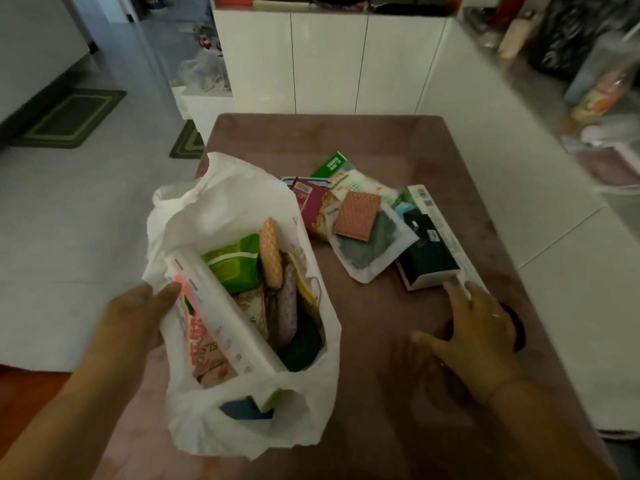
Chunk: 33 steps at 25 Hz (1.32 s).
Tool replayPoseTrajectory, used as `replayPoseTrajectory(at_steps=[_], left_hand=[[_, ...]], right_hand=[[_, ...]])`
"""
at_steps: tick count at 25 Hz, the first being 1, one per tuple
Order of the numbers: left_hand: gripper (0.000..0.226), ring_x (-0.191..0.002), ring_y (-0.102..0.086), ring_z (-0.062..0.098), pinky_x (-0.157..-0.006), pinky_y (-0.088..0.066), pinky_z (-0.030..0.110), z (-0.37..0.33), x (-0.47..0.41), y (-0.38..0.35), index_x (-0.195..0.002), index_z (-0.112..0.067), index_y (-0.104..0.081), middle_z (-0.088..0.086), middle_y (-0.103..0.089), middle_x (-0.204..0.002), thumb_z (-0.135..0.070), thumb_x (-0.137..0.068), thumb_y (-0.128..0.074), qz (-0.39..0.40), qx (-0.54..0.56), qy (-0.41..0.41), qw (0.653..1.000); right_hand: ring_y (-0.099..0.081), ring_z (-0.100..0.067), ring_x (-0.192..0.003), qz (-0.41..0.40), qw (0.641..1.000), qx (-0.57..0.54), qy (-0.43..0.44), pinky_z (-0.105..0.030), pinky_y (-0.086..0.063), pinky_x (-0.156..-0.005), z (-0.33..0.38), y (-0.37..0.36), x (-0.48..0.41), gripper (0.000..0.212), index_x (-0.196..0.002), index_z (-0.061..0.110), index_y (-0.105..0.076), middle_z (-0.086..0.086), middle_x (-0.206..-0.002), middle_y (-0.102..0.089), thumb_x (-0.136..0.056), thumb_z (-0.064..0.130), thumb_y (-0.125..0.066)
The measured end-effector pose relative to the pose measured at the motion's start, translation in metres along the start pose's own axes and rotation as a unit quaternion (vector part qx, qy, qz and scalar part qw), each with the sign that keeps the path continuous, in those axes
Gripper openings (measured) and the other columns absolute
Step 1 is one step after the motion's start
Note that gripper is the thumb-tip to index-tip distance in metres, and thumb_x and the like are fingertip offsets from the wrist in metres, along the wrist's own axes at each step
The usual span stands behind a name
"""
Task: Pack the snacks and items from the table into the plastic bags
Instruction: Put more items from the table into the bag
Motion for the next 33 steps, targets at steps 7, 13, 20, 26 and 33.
replayPoseTrajectory(at_steps=[7,13,20,26,33], left_hand=[[0.018,-0.065,-0.067,0.032,-0.062,-0.053,0.036,-0.003,-0.001,-0.007,-0.087,-0.012,-0.064,0.016,-0.070,-0.078,-0.022,-0.095,-0.052,0.023,0.005,-0.037,0.999],[0.016,-0.064,-0.074,0.017,-0.054,-0.056,0.030,-0.004,-0.005,0.003,-0.105,-0.026,-0.064,-0.006,-0.076,-0.075,-0.023,-0.095,-0.051,0.017,0.023,-0.060,0.998],[0.017,-0.055,-0.072,0.009,-0.039,-0.051,0.019,-0.001,-0.006,0.006,-0.108,-0.024,-0.061,-0.015,-0.074,-0.067,-0.025,-0.096,-0.050,0.008,0.018,-0.053,0.998],[0.030,-0.061,-0.072,0.006,-0.042,-0.054,0.020,0.001,-0.010,0.009,-0.123,-0.022,-0.059,-0.004,-0.074,-0.089,-0.029,-0.094,-0.052,-0.002,0.013,-0.048,0.999],[0.035,-0.065,-0.073,0.010,-0.049,-0.055,0.021,0.000,-0.011,0.006,-0.128,-0.024,-0.056,-0.004,-0.071,-0.094,-0.028,-0.094,-0.052,-0.002,-0.002,-0.056,0.998]], right_hand=[[-0.026,-0.041,-0.135,-0.014,0.988,-0.011,-0.151,-0.053,-0.034,-0.106,-0.071,-0.060,0.048,0.105,-0.149,0.022,-0.009,-0.020,-0.151,-0.016,-0.070,0.055,-0.069],[-0.045,-0.040,-0.119,-0.067,0.985,-0.136,-0.078,-0.050,-0.043,-0.098,-0.031,-0.018,0.044,0.090,-0.138,0.022,-0.041,-0.017,-0.136,-0.040,-0.061,0.038,-0.083],[-0.036,0.005,-0.104,-0.179,0.879,-0.300,0.325,-0.002,-0.035,-0.088,0.143,0.136,0.055,0.083,-0.132,0.028,-0.038,0.009,-0.118,-0.037,-0.062,0.036,-0.082],[-0.042,-0.028,-0.115,-0.036,0.900,-0.029,0.433,-0.039,-0.049,-0.091,0.252,0.040,0.007,0.079,-0.133,0.023,-0.033,-0.008,-0.128,-0.037,-0.069,0.044,-0.073],[-0.044,-0.034,-0.119,0.025,0.891,0.004,0.453,-0.041,-0.046,-0.097,0.263,-0.010,-0.027,0.087,-0.139,0.014,-0.028,-0.015,-0.135,-0.034,-0.071,0.039,-0.076]])
Point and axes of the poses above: each hand's wrist, its own x-axis away from the middle knuckle, its own y-axis out of the back of the hand, z = x × y, the point moved 5 cm from there along -x, towards the middle knuckle
